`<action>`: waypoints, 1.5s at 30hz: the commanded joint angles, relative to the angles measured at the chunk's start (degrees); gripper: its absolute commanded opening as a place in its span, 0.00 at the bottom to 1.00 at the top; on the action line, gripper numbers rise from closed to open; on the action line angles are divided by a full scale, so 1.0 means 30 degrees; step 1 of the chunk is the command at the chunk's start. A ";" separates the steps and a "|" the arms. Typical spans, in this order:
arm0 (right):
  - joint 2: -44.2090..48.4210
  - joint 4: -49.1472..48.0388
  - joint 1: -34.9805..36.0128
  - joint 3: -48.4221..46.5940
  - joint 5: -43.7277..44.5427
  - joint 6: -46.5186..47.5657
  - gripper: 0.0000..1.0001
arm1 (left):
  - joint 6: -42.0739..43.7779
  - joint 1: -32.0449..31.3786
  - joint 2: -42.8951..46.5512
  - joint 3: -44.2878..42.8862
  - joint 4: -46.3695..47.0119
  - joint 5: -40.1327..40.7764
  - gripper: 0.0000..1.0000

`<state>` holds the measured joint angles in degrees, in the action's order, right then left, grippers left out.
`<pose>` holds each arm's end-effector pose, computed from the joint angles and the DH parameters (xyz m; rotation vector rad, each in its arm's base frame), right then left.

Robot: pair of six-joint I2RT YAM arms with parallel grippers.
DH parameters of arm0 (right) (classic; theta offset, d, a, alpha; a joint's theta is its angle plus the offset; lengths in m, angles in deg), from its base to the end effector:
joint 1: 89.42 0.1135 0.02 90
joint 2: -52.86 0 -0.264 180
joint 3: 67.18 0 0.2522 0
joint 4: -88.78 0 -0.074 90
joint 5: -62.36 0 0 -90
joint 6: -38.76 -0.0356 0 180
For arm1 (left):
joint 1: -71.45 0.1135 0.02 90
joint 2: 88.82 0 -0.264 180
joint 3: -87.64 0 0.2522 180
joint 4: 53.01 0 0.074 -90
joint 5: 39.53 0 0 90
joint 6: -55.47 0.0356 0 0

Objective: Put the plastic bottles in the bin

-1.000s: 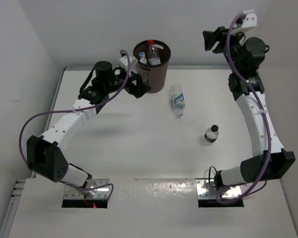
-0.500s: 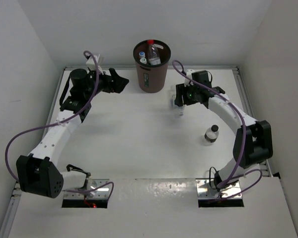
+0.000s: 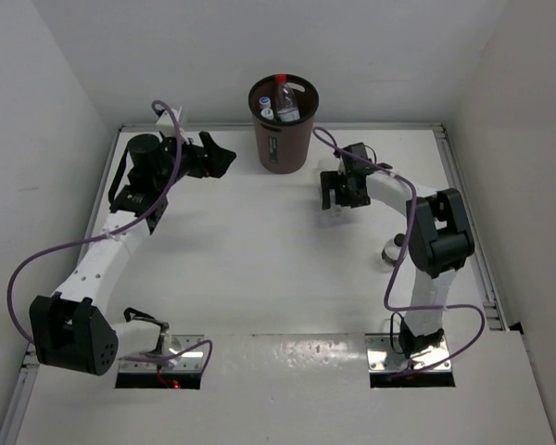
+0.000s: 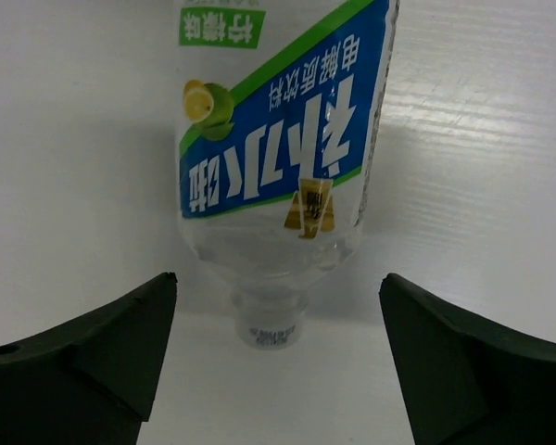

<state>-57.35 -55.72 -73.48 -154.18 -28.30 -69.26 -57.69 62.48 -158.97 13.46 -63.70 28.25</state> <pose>0.3844 0.1102 0.1682 0.0432 2.6129 0.2281 0.2825 -0.0582 0.3671 0.0853 1.7321 -0.7431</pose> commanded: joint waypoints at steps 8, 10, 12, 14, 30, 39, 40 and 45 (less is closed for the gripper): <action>-0.1376 -0.1679 0.0222 -0.3358 0.1716 0.0030 1.00 | 0.0395 0.0413 0.0825 0.0336 0.0588 -0.0122 0.99; -0.1873 -0.1504 0.0164 -0.4558 0.1833 0.0030 1.00 | 0.0395 0.0413 0.0825 0.0511 0.0762 -0.0123 0.99; -0.2547 -0.1066 0.0163 -0.5496 0.1950 -0.0086 1.00 | 0.0395 0.0413 0.0620 0.0512 0.0763 -0.0123 0.99; -0.3426 -0.0917 0.0221 -0.6261 0.2125 -0.0262 1.00 | 0.0395 0.0413 0.0417 0.0512 0.0763 -0.0123 0.99; -0.6593 -0.1592 -0.0919 -0.8959 0.2010 -0.1434 0.43 | 0.0746 0.0938 0.0415 0.0336 0.0002 0.0052 0.99; 0.0397 -0.5083 -0.3613 -0.6210 -0.3520 -0.3918 0.04 | 0.0163 0.0940 0.0239 0.0511 0.0381 -0.0880 0.99; 0.0845 -0.6093 -0.3732 -0.5799 -0.4021 -0.4128 0.03 | 0.0161 0.0940 0.0239 0.0512 0.0615 -0.1059 0.99; 0.2344 -1.3916 -0.2974 -0.6931 -0.4525 -0.5007 0.02 | -0.0015 0.0940 0.0065 0.0512 0.0793 -0.1471 0.99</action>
<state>-53.28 -77.71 -85.72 -171.44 -37.42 -81.02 -56.64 64.71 -158.45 14.95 -64.23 25.78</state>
